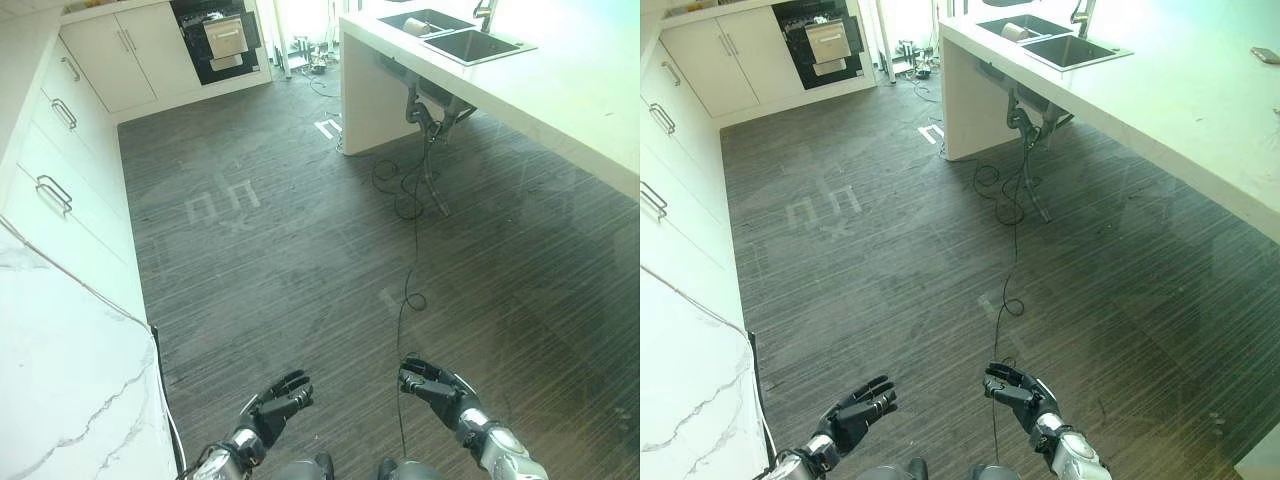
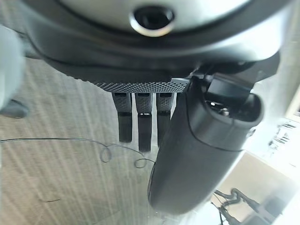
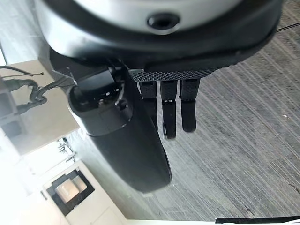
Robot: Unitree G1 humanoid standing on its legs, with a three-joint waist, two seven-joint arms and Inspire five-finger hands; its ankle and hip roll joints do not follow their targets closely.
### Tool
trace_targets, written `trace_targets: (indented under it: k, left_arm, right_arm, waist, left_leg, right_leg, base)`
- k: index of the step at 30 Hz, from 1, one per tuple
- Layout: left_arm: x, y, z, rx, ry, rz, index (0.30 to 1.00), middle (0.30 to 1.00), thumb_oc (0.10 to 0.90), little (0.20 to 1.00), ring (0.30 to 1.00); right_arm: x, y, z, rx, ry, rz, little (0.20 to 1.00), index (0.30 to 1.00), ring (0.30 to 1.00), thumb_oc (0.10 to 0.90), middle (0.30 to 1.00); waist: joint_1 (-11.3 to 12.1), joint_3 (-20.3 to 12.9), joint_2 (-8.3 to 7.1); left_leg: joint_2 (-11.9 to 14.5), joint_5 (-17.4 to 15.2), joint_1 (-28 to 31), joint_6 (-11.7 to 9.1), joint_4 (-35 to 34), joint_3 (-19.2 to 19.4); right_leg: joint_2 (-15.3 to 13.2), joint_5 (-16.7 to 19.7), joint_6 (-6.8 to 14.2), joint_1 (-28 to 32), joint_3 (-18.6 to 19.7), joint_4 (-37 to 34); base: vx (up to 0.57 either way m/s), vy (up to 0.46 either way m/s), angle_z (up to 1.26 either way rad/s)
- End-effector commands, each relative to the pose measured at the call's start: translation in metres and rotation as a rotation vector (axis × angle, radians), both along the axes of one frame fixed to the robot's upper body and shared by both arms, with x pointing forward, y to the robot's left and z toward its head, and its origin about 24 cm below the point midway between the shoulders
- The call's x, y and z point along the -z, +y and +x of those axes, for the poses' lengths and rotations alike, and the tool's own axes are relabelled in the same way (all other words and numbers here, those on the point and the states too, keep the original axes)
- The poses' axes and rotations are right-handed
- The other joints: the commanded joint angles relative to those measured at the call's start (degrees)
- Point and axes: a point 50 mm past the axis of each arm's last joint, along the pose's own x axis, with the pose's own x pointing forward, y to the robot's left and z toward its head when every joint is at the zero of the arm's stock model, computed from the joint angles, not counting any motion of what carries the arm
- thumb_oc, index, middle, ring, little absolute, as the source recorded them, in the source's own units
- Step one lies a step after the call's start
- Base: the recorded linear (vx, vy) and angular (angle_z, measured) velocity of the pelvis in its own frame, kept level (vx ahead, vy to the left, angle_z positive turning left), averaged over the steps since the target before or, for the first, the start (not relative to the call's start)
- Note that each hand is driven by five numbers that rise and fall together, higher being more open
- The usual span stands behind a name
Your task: Place the dishes in the dishwasher.
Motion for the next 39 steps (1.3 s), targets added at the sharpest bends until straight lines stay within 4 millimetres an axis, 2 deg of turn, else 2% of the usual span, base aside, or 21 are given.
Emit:
trace_targets:
  k: [1, 8, 9, 10, 11, 13, 14, 16, 18, 19, 20, 21, 24, 28, 29, 30, 31, 32, 36, 37, 39]
  left_arm:
    - [-0.013, -0.008, 0.027, 0.055, -0.109, -0.011, 0.9, 0.9, 0.8, 0.9, 0.9]
    - [-0.002, 0.002, 0.022, 0.008, -0.044, 0.146, 0.9, 0.9, 0.8, 0.9, 0.9]
    - [-0.007, 0.003, 0.029, 0.034, -0.084, 0.167, 0.9, 0.9, 0.8, 0.9, 0.9]
    - [-0.009, 0.003, 0.033, 0.035, -0.107, 0.177, 0.9, 0.9, 0.8, 0.9, 0.9]
    - [-0.01, 0.003, 0.034, 0.041, -0.11, 0.196, 0.9, 0.9, 0.8, 0.9, 0.9]
    - [-0.006, 0.007, 0.025, 0.036, -0.079, 0.237, 0.9, 0.9, 0.8, 0.9, 0.9]
    - [-0.002, 0.009, 0.019, 0.027, -0.047, 0.242, 0.9, 0.9, 0.8, 0.9, 0.9]
    - [0.002, 0.004, 0.015, 0.038, -0.027, 0.23, 0.9, 0.9, 0.8, 0.9, 0.9]
    - [0.005, 0.006, 0.009, 0.04, -0.007, 0.252, 0.9, 0.9, 0.8, 0.9, 0.9]
    - [0.006, 0.008, 0.008, 0.044, -0.003, 0.262, 0.9, 0.9, 0.8, 0.9, 0.9]
    - [0.005, 0.013, 0.008, 0.075, 0.004, 0.28, 0.9, 0.9, 0.8, 0.9, 0.9]
    - [0.005, 0.014, 0.01, 0.097, 0.002, 0.292, 0.9, 0.9, 0.8, 0.9, 0.9]
    - [0.005, 0.018, 0.01, 0.128, 0.018, 0.336, 0.9, 0.9, 0.8, 0.9, 0.9]
    - [0.003, 0.021, 0.015, 0.149, 0.006, 0.349, 0.9, 0.9, 0.8, 0.9, 0.9]
    - [0.001, 0.022, 0.019, 0.165, 0.002, 0.352, 0.9, 0.9, 0.8, 0.9, 0.9]
    - [0.0, 0.022, 0.02, 0.169, 0.008, 0.349, 0.9, 0.9, 0.8, 0.9, 0.9]
    - [0.001, 0.021, 0.019, 0.166, 0.015, 0.346, 0.9, 0.9, 0.8, 0.9, 0.9]
    - [0.002, 0.02, 0.018, 0.162, 0.021, 0.346, 0.9, 0.9, 0.8, 0.9, 0.9]
    - [0.009, 0.009, 0.01, 0.15, 0.049, 0.327, 0.9, 0.9, 0.8, 0.9, 0.9]
    - [0.01, 0.006, 0.009, 0.148, 0.052, 0.314, 0.9, 0.9, 0.8, 0.9, 0.9]
    - [0.011, 0.004, 0.007, 0.149, 0.044, 0.303, 0.9, 0.9, 0.8, 0.9, 0.9]
  right_arm:
    - [-0.021, -0.007, 0.024, -0.004, -0.136, 0.002, 0.9, 0.9, 0.9, 0.8, 0.9]
    - [-0.01, -0.009, 0.015, -0.046, -0.095, -0.001, 0.9, 0.9, 0.9, 0.8, 0.9]
    - [-0.012, -0.014, 0.017, -0.049, -0.088, -0.029, 0.9, 0.9, 0.9, 0.8, 0.9]
    - [-0.011, -0.019, 0.017, -0.064, -0.077, -0.054, 0.9, 0.9, 0.9, 0.8, 0.9]
    - [-0.01, -0.024, 0.016, -0.071, -0.064, -0.068, 0.9, 0.9, 0.9, 0.8, 0.9]
    - [-0.009, -0.025, 0.016, -0.066, -0.053, -0.088, 0.9, 0.9, 0.9, 0.8, 0.9]
    - [-0.008, -0.027, 0.014, -0.05, -0.036, -0.09, 0.9, 0.9, 0.9, 0.8, 0.9]
    - [-0.004, -0.034, 0.006, -0.025, -0.023, -0.101, 0.9, 0.9, 0.9, 0.8, 0.9]
    - [-0.002, -0.032, 0.005, -0.026, -0.019, -0.091, 0.9, 0.9, 0.9, 0.8, 0.9]
    - [-0.001, -0.031, 0.004, -0.023, -0.021, -0.086, 0.9, 0.9, 0.9, 0.8, 0.9]
    - [-0.003, -0.027, 0.007, -0.003, -0.049, -0.082, 0.9, 0.9, 0.9, 0.8, 0.9]
    - [-0.005, -0.024, 0.01, 0.009, -0.073, -0.082, 0.9, 0.9, 0.9, 0.8, 0.9]
    - [-0.009, -0.022, 0.015, 0.032, -0.108, -0.092, 0.9, 0.9, 0.9, 0.8, 0.9]
    - [-0.013, -0.025, 0.018, 0.051, -0.139, -0.124, 0.9, 0.9, 0.9, 0.8, 0.9]
    - [-0.014, -0.03, 0.018, 0.077, -0.145, -0.124, 0.9, 0.9, 0.9, 0.8, 0.9]
    - [-0.016, -0.036, 0.016, 0.091, -0.144, -0.126, 0.9, 0.9, 0.9, 0.8, 0.9]
    - [-0.016, -0.041, 0.013, 0.093, -0.14, -0.129, 0.9, 0.9, 0.9, 0.8, 0.9]
    - [-0.016, -0.044, 0.012, 0.091, -0.134, -0.132, 0.9, 0.9, 0.9, 0.8, 0.9]
    - [-0.018, -0.048, 0.014, 0.078, -0.127, -0.159, 0.9, 0.9, 0.9, 0.8, 0.9]
    - [-0.019, -0.051, 0.014, 0.08, -0.125, -0.17, 0.9, 0.9, 0.9, 0.8, 0.9]
    - [-0.019, -0.052, 0.014, 0.083, -0.125, -0.179, 0.9, 0.9, 0.9, 0.8, 0.9]
  waist:
    - [-0.6, -1.1, 0.24]
    - [-1.1, 0.0, -0.91]
    - [-0.4, 2.2, -3.05]
    - [0.4, 4.6, -2.56]
    - [1.0, 5.8, -1.96]
    - [2.4, 6.3, -1.12]
    - [2.7, 6.2, 0.27]
    - [2.3, 4.9, 0.62]
    - [3.4, 3.7, 0.04]
    - [3.6, 3.2, -0.24]
    - [2.5, 1.9, -0.42]
    - [1.9, 2.0, -0.39]
    - [1.0, 2.4, 0.54]
    - [-2.2, 4.3, 2.05]
    - [-3.2, 4.9, 2.42]
    - [-3.8, 5.2, 2.24]
    - [-4.3, 5.5, 2.57]
    - [-4.7, 5.5, 2.78]
    - [-5.2, 4.0, 2.02]
    - [-4.6, 4.1, 1.01]
    - [-4.2, 4.3, 0.76]
  left_leg:
    - [1.6, -10.0, 1.3, -2.0, 3.4, 2.7]
    - [1.0, -9.0, 4.1, -1.4, 3.4, 3.8]
    - [-0.4, -4.2, 4.0, -1.4, 8.1, 5.1]
    - [0.0, -0.7, -5.4, -3.1, 23.7, 2.6]
    - [0.6, 1.6, -9.8, -4.1, 26.8, 2.9]
    - [-1.2, 7.9, -8.7, -4.8, 4.8, 3.0]
    - [2.3, 7.7, -14.3, -6.2, 3.4, 1.5]
    - [5.6, 4.7, -16.3, -6.6, 3.4, 5.8]
    - [1.7, 2.7, -14.2, -4.5, 3.4, 2.5]
    - [0.9, 1.9, -13.6, -3.6, 3.4, 2.5]
    - [-1.9, -1.4, -10.9, -0.1, 3.4, 1.7]
    - [-3.4, -2.6, -9.5, 1.7, 3.4, 1.3]
    - [-4.8, -4.9, -6.7, 4.3, 3.4, 1.0]
    - [-4.6, -7.2, -1.4, 4.2, 3.4, -2.0]
    - [-4.2, -7.1, -0.9, 3.8, 3.4, -3.0]
    - [-4.5, -9.4, 1.8, 3.6, 3.4, -3.7]
    - [-4.4, -11.2, 3.6, 3.8, 3.4, -4.0]
    - [-4.2, -12.1, 4.9, 3.4, 3.4, -4.1]
    - [-4.8, -6.4, 11.9, 1.2, 3.4, -4.1]
    - [-4.4, 0.3, 9.0, -1.4, 15.5, -2.9]
    - [-3.6, 3.1, 4.3, -3.1, 24.6, -1.7]
  right_leg:
    - [-0.4, -5.4, 4.0, 2.0, -2.0, 0.2]
    - [1.1, -5.8, 2.3, 2.0, -0.4, 0.2]
    - [0.2, -4.8, 0.9, 3.1, 1.8, 0.2]
    - [2.0, -4.1, -0.5, 3.7, 3.2, 0.2]
    - [3.0, -4.4, -1.1, 4.4, 3.5, 0.2]
    - [3.7, -6.1, -0.3, 6.8, 3.8, 0.2]
    - [5.2, -7.4, -0.3, 8.4, 2.8, 0.2]
    - [3.9, -9.5, 0.5, 11.1, 0.3, 0.2]
    - [3.0, -9.3, 1.6, 15.7, 1.9, 0.2]
    - [2.7, -8.0, 2.2, 17.4, 1.4, 0.2]
    - [1.1, 4.3, 6.4, 17.6, 0.2, 7.2]
    - [-0.4, 8.7, 8.7, 13.9, 0.2, 17.3]
    - [-3.0, 12.7, 9.4, 5.0, -0.1, 33.9]
    - [3.3, 5.4, 5.9, -5.1, -0.2, 23.7]
    - [4.4, 6.9, 4.9, -6.9, -0.9, 12.3]
    - [3.9, 8.5, 6.3, -8.8, -0.8, 2.8]
    - [3.4, 11.5, 7.4, -11.1, -1.0, 1.1]
    - [3.7, 9.9, 6.4, -10.9, -0.9, 0.4]
    - [5.1, 3.9, 1.8, -6.7, 3.5, 0.2]
    - [4.9, 1.8, 0.2, -3.8, 4.8, 0.2]
    - [5.1, 0.6, -0.8, -1.7, 4.7, 0.2]
  base:
    - [-0.01, -0.074, 0.0]
    - [0.02, -0.2, 0.05]
    - [0.07, -0.358, 0.06]
    - [0.1, -0.324, 0.33]
    - [0.23, -0.069, 0.23]
    - [0.57, 0.231, -0.33]
    - [0.74, 0.366, -1.13]
    - [0.86, 0.513, -0.7]
    - [0.73, 0.442, 0.25]
    - [0.78, 0.434, 0.02]
    - [0.7, 0.443, -0.28]
    - [0.66, 0.453, -0.17]
    - [0.32, 0.252, 0.26]
    - [0.31, -0.054, 0.22]
    - [0.47, -0.217, 0.88]
    - [0.51, -0.191, 1.04]
    - [0.63, -0.17, 0.84]
    - [0.63, -0.236, 0.89]
    - [0.6, -0.243, 0.03]
    - [0.5, -0.266, -0.19]
    - [0.41, -0.234, -0.15]
